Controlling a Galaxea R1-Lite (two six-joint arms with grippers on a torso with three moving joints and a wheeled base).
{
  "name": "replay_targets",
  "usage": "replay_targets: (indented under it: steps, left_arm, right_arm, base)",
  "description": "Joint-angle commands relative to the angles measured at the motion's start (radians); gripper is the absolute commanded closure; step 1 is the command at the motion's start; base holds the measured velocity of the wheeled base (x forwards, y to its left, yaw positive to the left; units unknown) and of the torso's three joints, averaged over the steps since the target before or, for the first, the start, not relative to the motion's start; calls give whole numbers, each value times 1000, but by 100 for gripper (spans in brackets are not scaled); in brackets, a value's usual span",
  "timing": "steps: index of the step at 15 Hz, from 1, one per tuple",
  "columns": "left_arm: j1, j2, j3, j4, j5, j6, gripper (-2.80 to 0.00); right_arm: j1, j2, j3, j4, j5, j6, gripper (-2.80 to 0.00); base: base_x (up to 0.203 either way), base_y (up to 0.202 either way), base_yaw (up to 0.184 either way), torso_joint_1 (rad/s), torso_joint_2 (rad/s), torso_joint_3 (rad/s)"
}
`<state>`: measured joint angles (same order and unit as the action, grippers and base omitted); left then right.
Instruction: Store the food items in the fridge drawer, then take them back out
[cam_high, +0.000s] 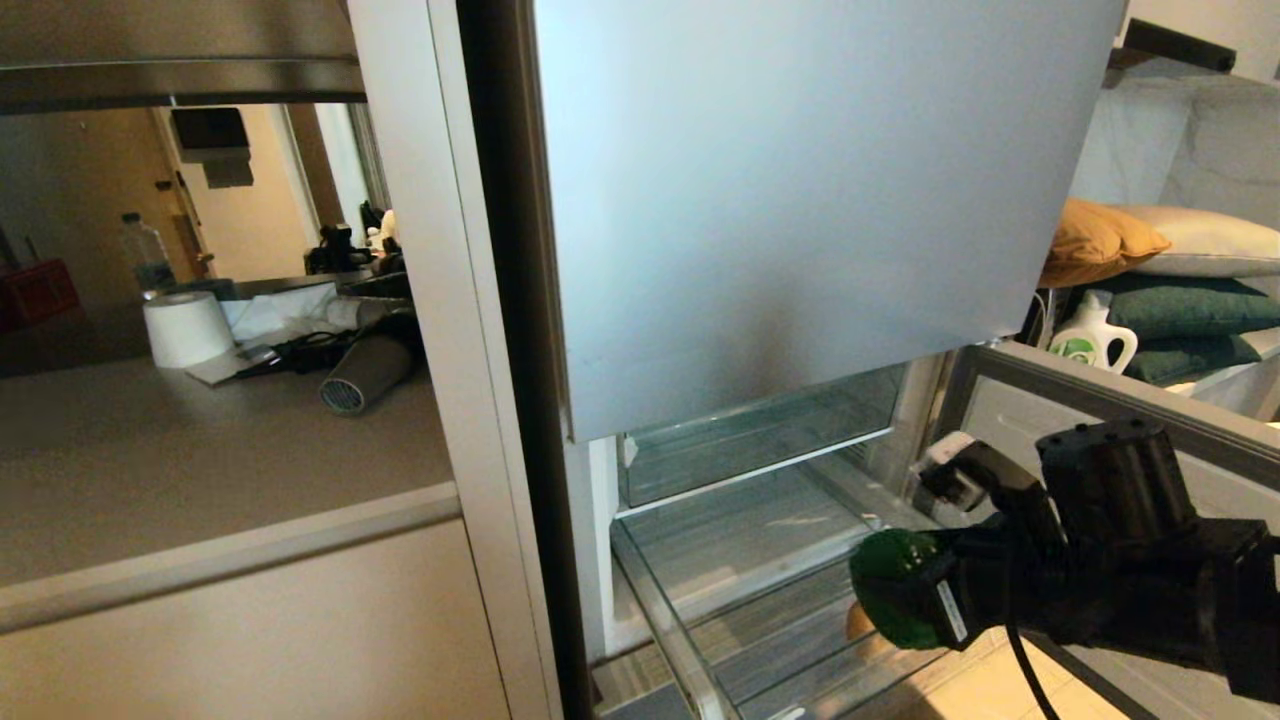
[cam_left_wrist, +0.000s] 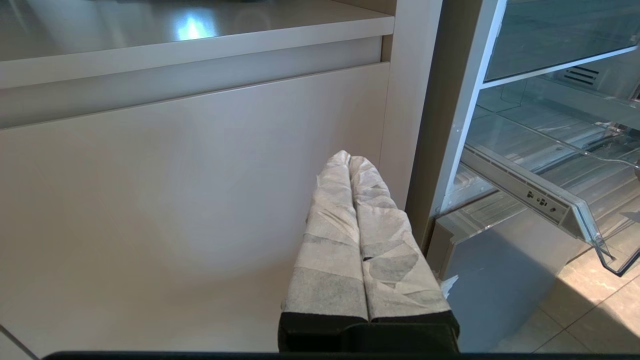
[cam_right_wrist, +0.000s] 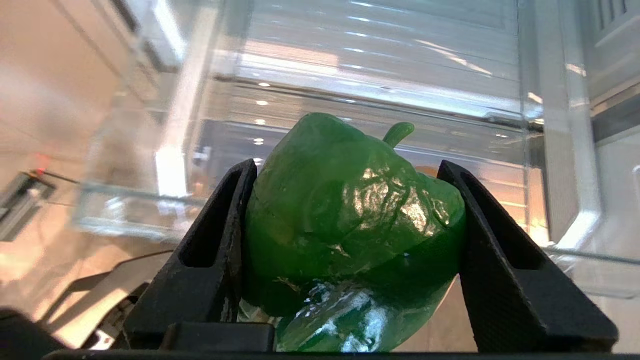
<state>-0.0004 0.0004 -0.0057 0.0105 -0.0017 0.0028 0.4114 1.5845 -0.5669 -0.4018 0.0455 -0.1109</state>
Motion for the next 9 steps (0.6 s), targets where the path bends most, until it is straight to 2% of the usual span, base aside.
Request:
replay_targets:
  steps: [1, 3, 9]
  left_arm:
    - [0, 0, 0, 0, 0, 0, 0]
    - [-1, 0, 0, 0, 0, 0, 0]
    - [-1, 0, 0, 0, 0, 0, 0]
  right_arm:
    - [13, -47, 19, -3, -1, 29, 0]
    - [14, -47, 25, -4, 0, 83, 0]
    - [24, -89, 51, -4, -1, 73, 0]
  base:
    - [0, 0, 0, 0, 0, 0]
    - [0, 0, 0, 0, 0, 0]
    - [0, 0, 0, 0, 0, 0]
